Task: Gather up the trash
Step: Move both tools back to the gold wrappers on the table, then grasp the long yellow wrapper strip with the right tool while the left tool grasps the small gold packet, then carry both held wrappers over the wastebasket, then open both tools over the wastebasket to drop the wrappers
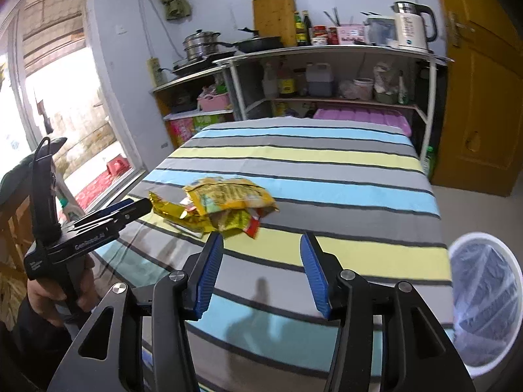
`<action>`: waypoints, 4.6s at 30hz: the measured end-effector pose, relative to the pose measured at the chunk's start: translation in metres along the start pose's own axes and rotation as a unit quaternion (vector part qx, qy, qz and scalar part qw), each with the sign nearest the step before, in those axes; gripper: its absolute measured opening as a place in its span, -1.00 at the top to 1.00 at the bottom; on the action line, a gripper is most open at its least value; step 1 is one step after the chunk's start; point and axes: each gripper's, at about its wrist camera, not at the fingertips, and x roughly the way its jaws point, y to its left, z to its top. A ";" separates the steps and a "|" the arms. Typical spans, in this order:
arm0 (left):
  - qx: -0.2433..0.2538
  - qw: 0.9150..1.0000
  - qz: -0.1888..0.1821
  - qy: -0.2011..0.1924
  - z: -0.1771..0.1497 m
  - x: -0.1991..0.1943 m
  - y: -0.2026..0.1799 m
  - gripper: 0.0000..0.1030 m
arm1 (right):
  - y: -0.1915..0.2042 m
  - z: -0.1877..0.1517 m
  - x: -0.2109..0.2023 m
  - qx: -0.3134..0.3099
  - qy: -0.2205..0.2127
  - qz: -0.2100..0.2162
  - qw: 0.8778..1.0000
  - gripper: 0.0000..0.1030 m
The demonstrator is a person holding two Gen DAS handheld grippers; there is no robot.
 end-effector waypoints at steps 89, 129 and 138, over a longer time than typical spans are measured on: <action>0.030 0.993 -0.117 0.007 0.042 -0.013 -0.105 0.81 | -0.071 -0.007 -0.074 0.065 -0.073 -0.082 0.992 0.93; 0.186 0.945 -0.248 0.104 -0.015 0.057 -0.332 0.81 | -0.209 -0.093 -0.141 0.201 -0.064 -0.185 0.960 0.93; 0.202 0.939 -0.244 0.131 -0.029 0.083 -0.356 0.81 | -0.234 -0.107 -0.129 0.224 -0.042 -0.182 0.957 0.93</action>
